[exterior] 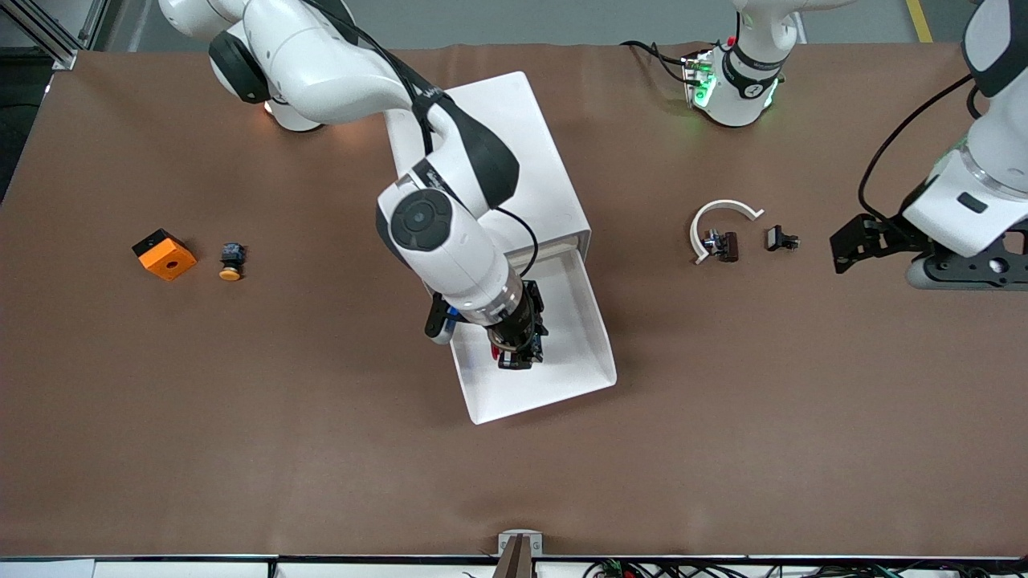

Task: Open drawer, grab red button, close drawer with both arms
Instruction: 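Lift the red button out of the drawer with the right gripper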

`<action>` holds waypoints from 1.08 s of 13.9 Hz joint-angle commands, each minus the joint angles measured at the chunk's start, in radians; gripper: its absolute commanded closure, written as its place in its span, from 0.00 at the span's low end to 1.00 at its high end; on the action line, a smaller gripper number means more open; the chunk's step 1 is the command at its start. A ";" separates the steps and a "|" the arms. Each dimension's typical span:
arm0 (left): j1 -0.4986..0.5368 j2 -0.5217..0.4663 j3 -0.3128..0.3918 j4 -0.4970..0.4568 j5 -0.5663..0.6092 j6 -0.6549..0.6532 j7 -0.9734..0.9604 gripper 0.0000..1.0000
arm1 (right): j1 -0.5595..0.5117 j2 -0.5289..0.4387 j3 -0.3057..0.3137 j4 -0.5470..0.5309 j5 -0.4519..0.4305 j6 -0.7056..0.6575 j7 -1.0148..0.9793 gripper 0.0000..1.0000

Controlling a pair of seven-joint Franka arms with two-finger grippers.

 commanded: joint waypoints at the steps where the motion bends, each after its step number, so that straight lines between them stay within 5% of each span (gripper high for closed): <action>1: -0.121 -0.007 0.147 -0.003 0.007 -0.002 0.024 0.00 | -0.073 -0.055 0.073 0.012 0.021 -0.083 -0.021 1.00; 4: -0.168 -0.007 0.221 -0.003 -0.023 0.001 0.069 0.00 | -0.194 -0.124 0.224 0.012 0.021 -0.230 -0.244 1.00; 13: -0.142 -0.007 0.223 -0.003 -0.184 -0.045 0.063 0.00 | -0.340 -0.310 0.283 -0.007 0.036 -0.721 -1.155 1.00; 15: -0.142 -0.007 0.220 -0.003 -0.184 -0.045 0.064 0.00 | -0.405 -0.374 0.277 -0.091 0.032 -0.804 -1.407 1.00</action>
